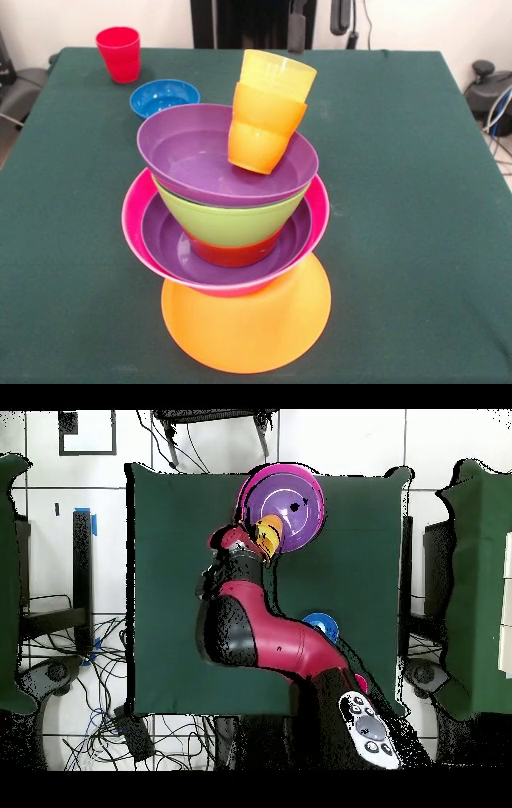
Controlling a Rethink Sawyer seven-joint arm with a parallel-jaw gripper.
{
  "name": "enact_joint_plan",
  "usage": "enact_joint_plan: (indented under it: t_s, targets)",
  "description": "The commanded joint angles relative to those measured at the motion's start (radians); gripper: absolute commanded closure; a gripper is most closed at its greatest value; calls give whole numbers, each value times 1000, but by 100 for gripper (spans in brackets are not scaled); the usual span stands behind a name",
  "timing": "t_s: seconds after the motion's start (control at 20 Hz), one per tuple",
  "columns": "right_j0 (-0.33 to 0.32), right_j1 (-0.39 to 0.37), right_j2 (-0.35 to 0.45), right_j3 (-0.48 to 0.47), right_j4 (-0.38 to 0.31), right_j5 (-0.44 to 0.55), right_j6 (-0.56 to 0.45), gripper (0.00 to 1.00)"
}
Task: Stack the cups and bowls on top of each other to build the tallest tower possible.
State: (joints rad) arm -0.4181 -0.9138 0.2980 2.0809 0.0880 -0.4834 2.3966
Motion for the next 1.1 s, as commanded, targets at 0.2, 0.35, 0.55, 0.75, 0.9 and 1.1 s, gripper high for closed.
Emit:
enact_joint_plan:
  t_s: [0.2,0.35,0.55,0.75,0.9,1.1]
  targets:
    - [-36,93,78,36,-87,7,197,0]
    - [-45,98,81,33,-94,8,191,0]
    - [-46,105,82,30,-96,2,190,0]
    - [-41,95,79,34,-87,8,189,0]
    - [-36,70,77,46,-75,23,191,0]
    - [-29,26,78,65,-58,47,198,0]
